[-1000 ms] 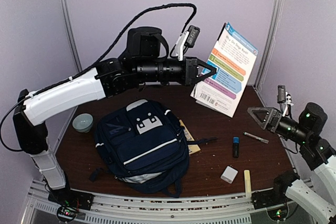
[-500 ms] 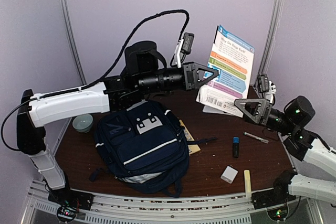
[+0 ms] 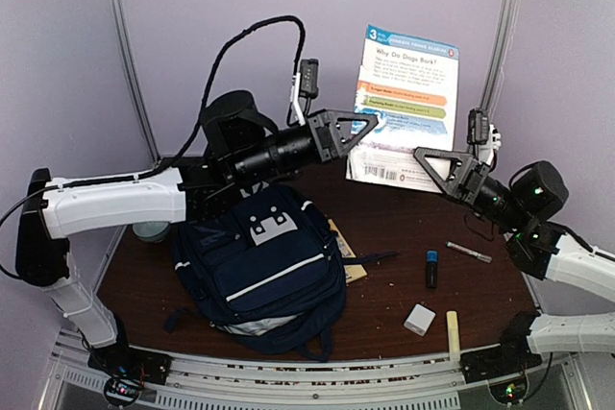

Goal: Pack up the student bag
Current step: Pass from the left arm to the right

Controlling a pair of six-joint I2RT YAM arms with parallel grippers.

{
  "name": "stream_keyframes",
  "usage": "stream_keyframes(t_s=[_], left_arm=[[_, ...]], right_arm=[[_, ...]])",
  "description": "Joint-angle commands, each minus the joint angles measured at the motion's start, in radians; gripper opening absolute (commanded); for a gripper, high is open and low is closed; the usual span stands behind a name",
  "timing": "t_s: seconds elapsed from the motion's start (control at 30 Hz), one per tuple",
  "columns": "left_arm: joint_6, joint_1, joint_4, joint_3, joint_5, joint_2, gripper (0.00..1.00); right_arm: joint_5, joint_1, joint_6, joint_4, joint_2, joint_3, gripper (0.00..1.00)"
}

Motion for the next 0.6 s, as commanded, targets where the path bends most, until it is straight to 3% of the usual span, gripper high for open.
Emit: stream_keyframes(t_s=[0.0, 0.13, 0.2, 0.33, 0.47, 0.57], left_arm=[[-0.017, -0.007, 0.111, -0.065, -0.052, -0.011, 0.0], [-0.011, -0.005, 0.1, -0.093, -0.053, -0.003, 0.02], [-0.002, -0.005, 0.086, -0.111, -0.044, -0.003, 0.14], [0.043, -0.005, -0.009, -0.178, -0.063, -0.036, 0.49], [0.122, -0.006, -0.163, -0.252, -0.157, -0.083, 0.61], [0.177, -0.009, -0.257, -0.306, -0.252, -0.129, 0.78]], right_arm=[[0.024, 0.019, -0.005, 0.051, 0.016, 0.056, 0.27], [0.036, 0.036, -0.045, -0.044, 0.01, 0.081, 0.0], [0.048, 0.044, -0.089, -0.134, -0.006, 0.101, 0.0], [0.175, 0.053, -0.222, -0.432, -0.08, 0.134, 0.0], [0.351, 0.054, -0.345, -0.718, -0.154, 0.172, 0.0], [0.438, 0.053, -0.412, -0.874, -0.187, 0.214, 0.0]])
